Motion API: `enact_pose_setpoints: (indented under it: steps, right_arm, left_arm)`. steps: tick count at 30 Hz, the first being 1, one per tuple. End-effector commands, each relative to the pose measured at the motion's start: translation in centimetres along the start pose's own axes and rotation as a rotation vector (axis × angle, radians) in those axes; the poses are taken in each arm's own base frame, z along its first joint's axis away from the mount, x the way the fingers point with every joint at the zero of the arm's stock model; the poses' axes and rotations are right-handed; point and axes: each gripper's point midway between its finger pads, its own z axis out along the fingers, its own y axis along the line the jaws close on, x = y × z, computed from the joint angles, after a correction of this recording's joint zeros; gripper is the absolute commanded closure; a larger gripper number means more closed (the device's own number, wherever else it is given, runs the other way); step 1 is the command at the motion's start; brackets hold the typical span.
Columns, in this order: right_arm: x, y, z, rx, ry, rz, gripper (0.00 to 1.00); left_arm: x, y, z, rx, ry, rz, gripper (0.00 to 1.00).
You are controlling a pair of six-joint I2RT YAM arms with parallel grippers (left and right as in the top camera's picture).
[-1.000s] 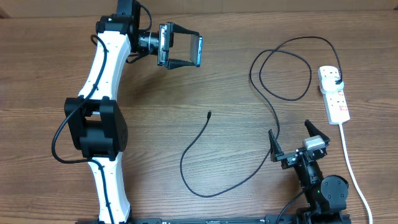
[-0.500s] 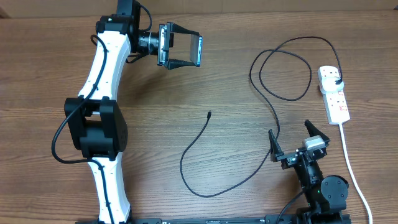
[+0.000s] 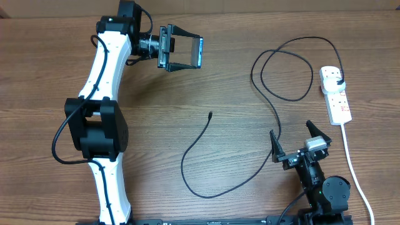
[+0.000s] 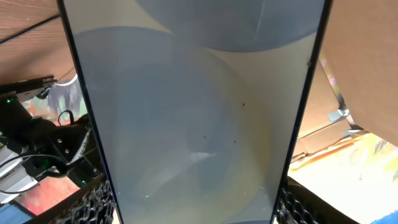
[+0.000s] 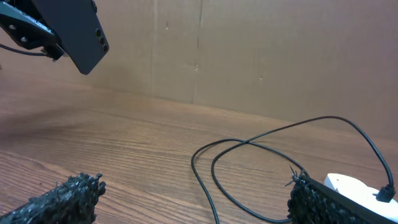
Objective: Plug charger to phone and switch on socket
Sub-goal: 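Hold the phone raised in the left gripper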
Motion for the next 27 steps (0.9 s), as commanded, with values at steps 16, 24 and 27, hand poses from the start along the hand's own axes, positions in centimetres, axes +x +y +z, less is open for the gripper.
enact_pose_setpoints:
  steps: [16, 24, 27]
  right_arm:
    - [0.18, 0.12, 0.01, -0.003, -0.004, -0.002, 0.0]
    - [0.18, 0.12, 0.01, -0.003, -0.004, -0.002, 0.0]
    - [0.18, 0.12, 0.01, -0.003, -0.004, -0.002, 0.0]
  left_arm:
    - [1.65, -0.86, 0.02, 0.02, 0.05, 0.089, 0.96]
    - [1.67, -0.81, 0.01, 0.021, 0.05, 0.134, 0.96]
    - [1.69, -0.77, 0.02, 0.02, 0.05, 0.134, 0.96]
